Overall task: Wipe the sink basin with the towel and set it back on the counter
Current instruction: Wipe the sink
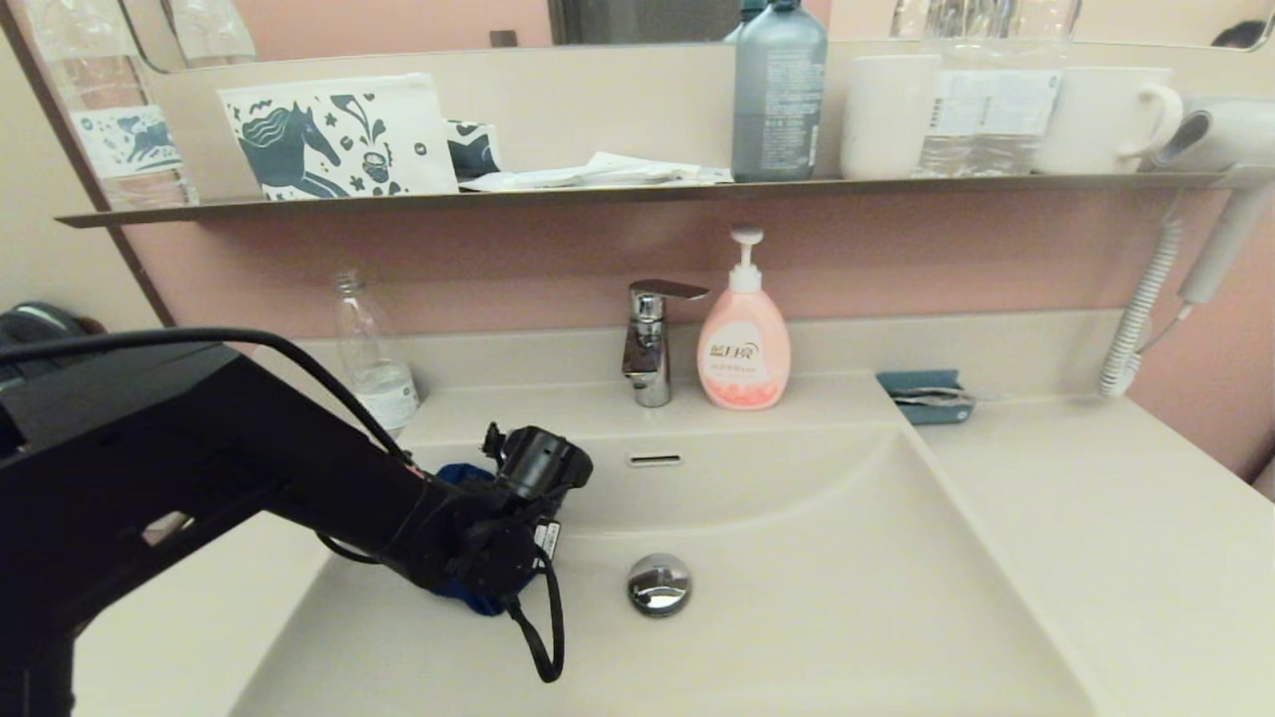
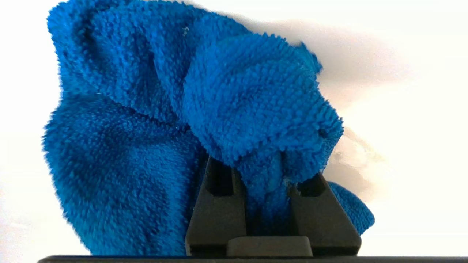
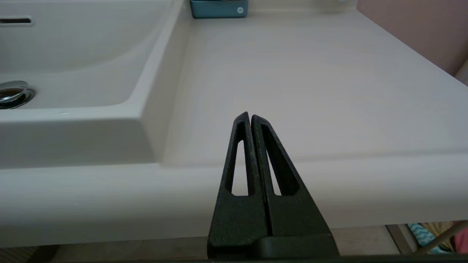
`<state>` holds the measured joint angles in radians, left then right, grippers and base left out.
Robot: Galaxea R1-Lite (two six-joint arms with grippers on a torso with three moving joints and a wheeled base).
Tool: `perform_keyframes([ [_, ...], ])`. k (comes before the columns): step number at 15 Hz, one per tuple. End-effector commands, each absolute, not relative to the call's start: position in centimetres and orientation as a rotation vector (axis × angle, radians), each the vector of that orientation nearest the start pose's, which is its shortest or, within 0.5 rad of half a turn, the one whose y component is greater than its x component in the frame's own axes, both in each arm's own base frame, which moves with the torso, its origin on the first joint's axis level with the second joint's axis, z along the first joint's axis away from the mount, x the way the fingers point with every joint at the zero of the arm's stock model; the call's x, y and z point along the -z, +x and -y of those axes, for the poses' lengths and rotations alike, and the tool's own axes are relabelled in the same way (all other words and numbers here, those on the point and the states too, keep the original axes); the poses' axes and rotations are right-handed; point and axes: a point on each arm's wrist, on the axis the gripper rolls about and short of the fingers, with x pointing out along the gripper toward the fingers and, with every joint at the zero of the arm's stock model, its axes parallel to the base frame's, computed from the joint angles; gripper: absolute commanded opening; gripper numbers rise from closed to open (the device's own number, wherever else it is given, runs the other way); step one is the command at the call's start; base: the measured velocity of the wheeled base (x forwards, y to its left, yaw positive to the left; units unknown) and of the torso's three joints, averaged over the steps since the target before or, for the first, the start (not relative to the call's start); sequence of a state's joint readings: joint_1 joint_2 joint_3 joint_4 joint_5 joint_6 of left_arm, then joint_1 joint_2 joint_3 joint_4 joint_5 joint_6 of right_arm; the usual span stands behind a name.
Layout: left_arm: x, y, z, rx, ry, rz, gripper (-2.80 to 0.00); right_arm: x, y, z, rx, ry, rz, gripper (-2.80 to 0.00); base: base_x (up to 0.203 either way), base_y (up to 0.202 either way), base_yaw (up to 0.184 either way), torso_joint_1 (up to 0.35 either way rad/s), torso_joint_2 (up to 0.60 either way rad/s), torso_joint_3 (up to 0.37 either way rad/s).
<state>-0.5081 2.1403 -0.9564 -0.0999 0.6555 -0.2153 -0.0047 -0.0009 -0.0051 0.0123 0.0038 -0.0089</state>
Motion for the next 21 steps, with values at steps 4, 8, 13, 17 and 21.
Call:
perform_keyframes([
  [4,-2.9,28.4,20.1,-0.116,0.411,-0.852,-2.80,-7.6,-2.3,0.0,0.000,-0.009,-0.007,-2.80,0.000,0.000,0.000,0.000,0.00,0.000],
  [8,-2.3,28.4,21.9,-0.093,0.402,-0.837,-2.80,-7.5,-2.3,0.0,0.000,-0.009,-0.008,-2.80,0.000,0.000,0.000,0.000,0.00,0.000],
  [13,-2.7,29.5,24.3,-0.060,0.325,-0.784,-2.80,-7.5,-2.3,0.0,0.000,-0.009,-0.008,-2.80,0.000,0.000,0.000,0.000,0.00,0.000],
  [17,-3.2,29.0,27.4,-0.008,0.215,-0.750,-2.80,-7.6,-2.3,0.0,0.000,-0.009,-0.007,-2.80,0.000,0.000,0.000,0.000,0.00,0.000],
  [21,-4.7,29.2,29.8,0.035,0.139,-0.688,-2.80,-7.5,-2.3,0.0,0.000,-0.009,-0.008,-2.80,0.000,0.000,0.000,0.000,0.00,0.000],
])
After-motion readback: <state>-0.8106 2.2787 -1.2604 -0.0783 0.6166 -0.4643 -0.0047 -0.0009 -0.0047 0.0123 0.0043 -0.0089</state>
